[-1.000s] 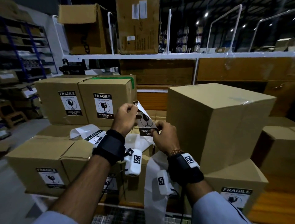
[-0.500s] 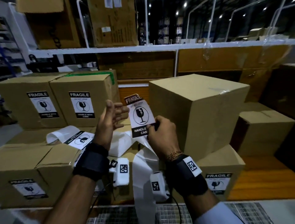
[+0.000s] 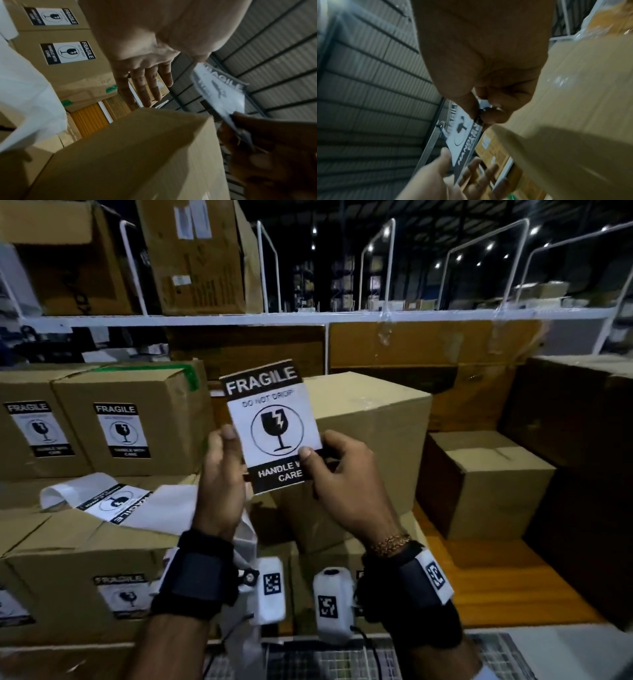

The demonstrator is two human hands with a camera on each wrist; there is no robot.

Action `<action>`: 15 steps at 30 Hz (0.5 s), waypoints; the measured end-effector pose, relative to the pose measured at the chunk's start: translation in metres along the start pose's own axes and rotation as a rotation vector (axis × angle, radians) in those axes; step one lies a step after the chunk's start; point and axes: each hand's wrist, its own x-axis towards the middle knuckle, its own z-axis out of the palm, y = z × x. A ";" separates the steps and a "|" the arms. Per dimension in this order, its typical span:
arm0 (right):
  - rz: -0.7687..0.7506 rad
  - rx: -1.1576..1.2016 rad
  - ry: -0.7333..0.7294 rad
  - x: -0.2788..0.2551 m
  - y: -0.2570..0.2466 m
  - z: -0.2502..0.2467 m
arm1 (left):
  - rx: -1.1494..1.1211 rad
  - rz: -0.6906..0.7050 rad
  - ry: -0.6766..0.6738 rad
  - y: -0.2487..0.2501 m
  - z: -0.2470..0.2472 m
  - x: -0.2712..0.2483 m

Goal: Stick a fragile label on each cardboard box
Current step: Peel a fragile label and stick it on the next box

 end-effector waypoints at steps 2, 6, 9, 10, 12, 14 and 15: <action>-0.024 0.073 0.042 -0.004 0.010 -0.029 | 0.049 -0.004 -0.027 -0.006 0.026 -0.016; 0.002 0.143 0.106 -0.009 0.042 -0.086 | 0.166 -0.017 -0.018 -0.024 0.059 -0.038; 0.072 0.011 0.165 -0.007 0.087 -0.122 | 0.304 -0.071 0.030 -0.035 0.074 -0.051; 0.089 -0.057 0.177 -0.006 0.101 -0.131 | 0.322 -0.111 0.038 -0.041 0.076 -0.054; 0.147 -0.166 0.178 -0.004 0.126 -0.144 | 0.360 -0.191 0.066 -0.060 0.076 -0.060; 0.224 -0.189 0.126 -0.004 0.145 -0.152 | 0.439 -0.289 0.104 -0.076 0.078 -0.065; 0.256 -0.188 0.068 -0.005 0.151 -0.154 | 0.474 -0.337 0.118 -0.085 0.078 -0.067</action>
